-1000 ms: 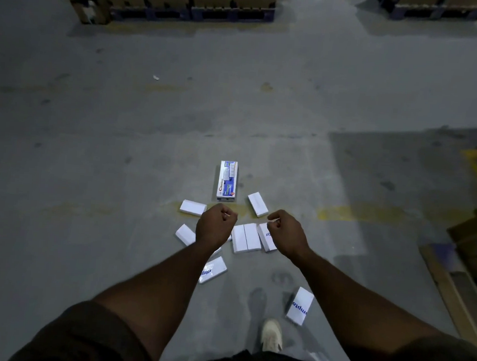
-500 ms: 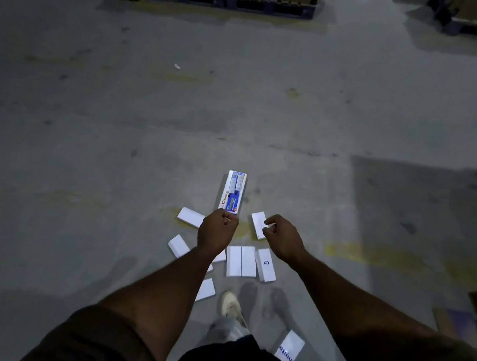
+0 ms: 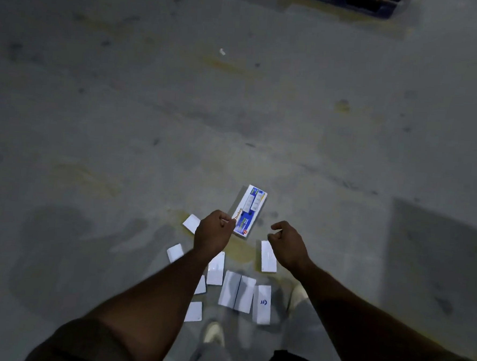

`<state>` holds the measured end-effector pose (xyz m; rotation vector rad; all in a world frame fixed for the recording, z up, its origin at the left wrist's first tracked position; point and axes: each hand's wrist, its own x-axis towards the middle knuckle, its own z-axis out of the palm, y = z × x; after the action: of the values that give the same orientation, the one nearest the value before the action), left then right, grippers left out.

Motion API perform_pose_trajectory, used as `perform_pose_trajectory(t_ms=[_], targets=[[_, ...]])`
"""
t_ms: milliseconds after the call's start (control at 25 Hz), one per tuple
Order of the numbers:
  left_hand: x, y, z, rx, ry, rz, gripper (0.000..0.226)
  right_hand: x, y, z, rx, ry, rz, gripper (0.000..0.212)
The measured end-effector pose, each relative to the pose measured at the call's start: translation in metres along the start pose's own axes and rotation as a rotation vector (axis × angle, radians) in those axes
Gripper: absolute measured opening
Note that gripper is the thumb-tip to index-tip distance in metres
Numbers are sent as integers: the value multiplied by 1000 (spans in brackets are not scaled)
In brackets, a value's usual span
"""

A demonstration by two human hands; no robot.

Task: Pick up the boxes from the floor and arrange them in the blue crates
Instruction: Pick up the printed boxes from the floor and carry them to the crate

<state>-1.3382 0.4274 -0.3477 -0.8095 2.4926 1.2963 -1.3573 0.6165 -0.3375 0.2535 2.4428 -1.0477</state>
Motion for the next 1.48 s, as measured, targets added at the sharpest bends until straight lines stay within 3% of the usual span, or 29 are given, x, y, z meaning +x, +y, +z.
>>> perform_pose_trajectory(t_ms=[280,440,640,800,960,1080,1200,1320,1480], targets=[[148,-11,97,-12,164,-237,19,218,47,41,-96,-206,-88,29],[234,-51,200,-9,119,-322,28,336,115,87,-161,-296,-90,26],[335,-154,321,5,38,-397,51,447,208,160,-227,-355,-90,29],[406,-221,376,39,13,-418,65,509,263,233,-188,-370,-6,37],[456,-275,408,70,-40,-467,98,554,299,296,42,-450,324,49],[473,-301,423,207,-50,-461,112,567,313,319,60,-416,292,42],[467,-308,426,268,-20,-493,103,561,317,325,181,-372,235,38],[443,-300,413,-49,37,-537,94,542,301,305,249,-320,204,52],[393,-254,367,-567,120,-640,75,512,252,258,363,-406,218,65]])
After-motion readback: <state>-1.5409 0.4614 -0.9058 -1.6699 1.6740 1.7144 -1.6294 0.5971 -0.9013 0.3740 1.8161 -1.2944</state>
